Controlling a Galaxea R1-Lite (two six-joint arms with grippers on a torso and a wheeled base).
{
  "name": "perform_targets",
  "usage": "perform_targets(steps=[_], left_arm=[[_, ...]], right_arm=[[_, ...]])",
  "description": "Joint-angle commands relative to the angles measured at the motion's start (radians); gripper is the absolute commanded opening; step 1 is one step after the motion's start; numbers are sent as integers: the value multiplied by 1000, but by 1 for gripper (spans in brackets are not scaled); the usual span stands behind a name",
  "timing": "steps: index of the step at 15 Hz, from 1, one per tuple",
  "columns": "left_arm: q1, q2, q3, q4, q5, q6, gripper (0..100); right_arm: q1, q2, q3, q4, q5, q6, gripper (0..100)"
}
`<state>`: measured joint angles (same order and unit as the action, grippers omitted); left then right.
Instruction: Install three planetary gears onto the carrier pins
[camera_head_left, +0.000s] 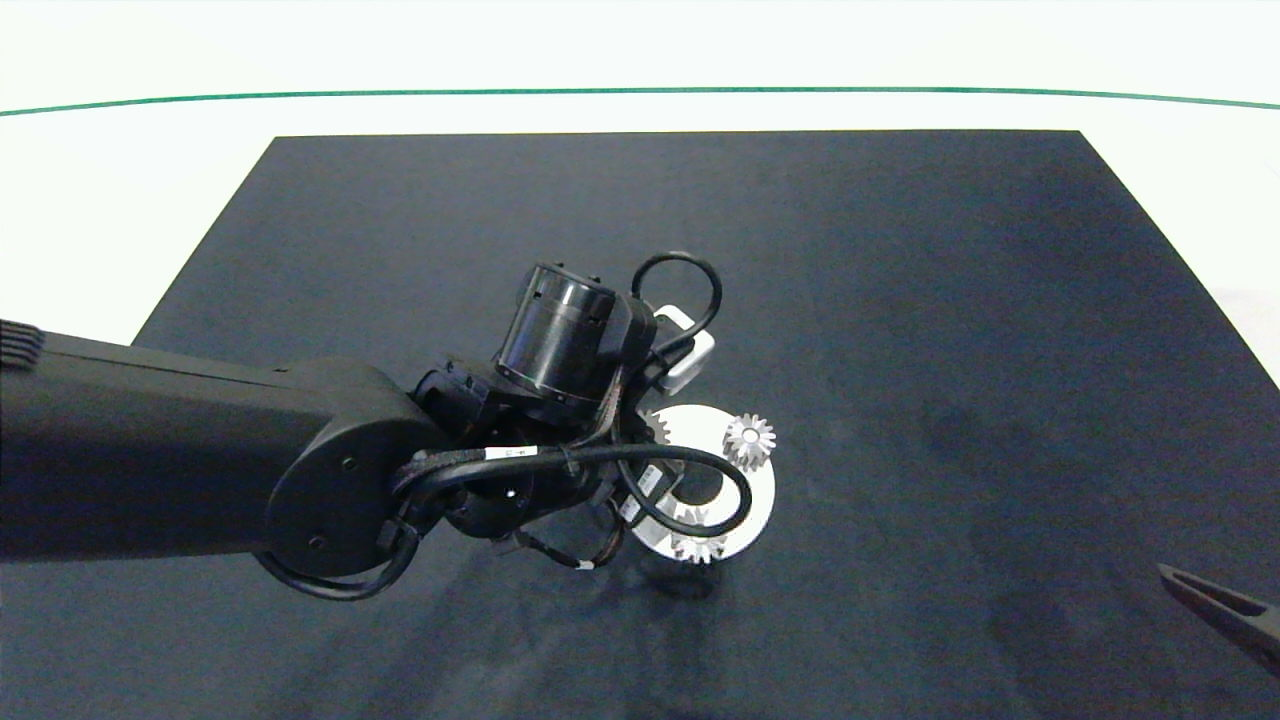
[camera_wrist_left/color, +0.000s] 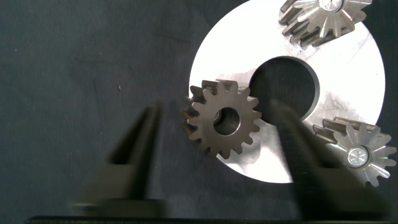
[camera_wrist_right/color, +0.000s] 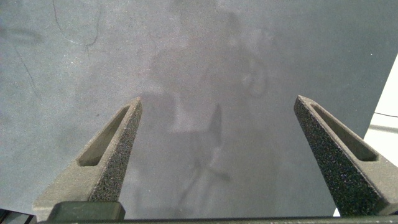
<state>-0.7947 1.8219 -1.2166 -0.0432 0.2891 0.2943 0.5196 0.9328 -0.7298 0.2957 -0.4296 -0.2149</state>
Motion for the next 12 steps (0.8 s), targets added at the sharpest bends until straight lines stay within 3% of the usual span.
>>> perform_targets(steps=[1,4,9,12], left_arm=[[0,-6,-4,-4,4,2,100],[2,-13,-12,-1,4,5,100],[32,-56,-101,89,4,49,100],[52,-62,-109,94,-2,60,100]], right_arm=[[2,3,0,2,-1,-1,100],[2,3,1,2,-1,-1,100],[2,3,1,2,-3,-1,100],[2,1,1,2,-1,-1,100]])
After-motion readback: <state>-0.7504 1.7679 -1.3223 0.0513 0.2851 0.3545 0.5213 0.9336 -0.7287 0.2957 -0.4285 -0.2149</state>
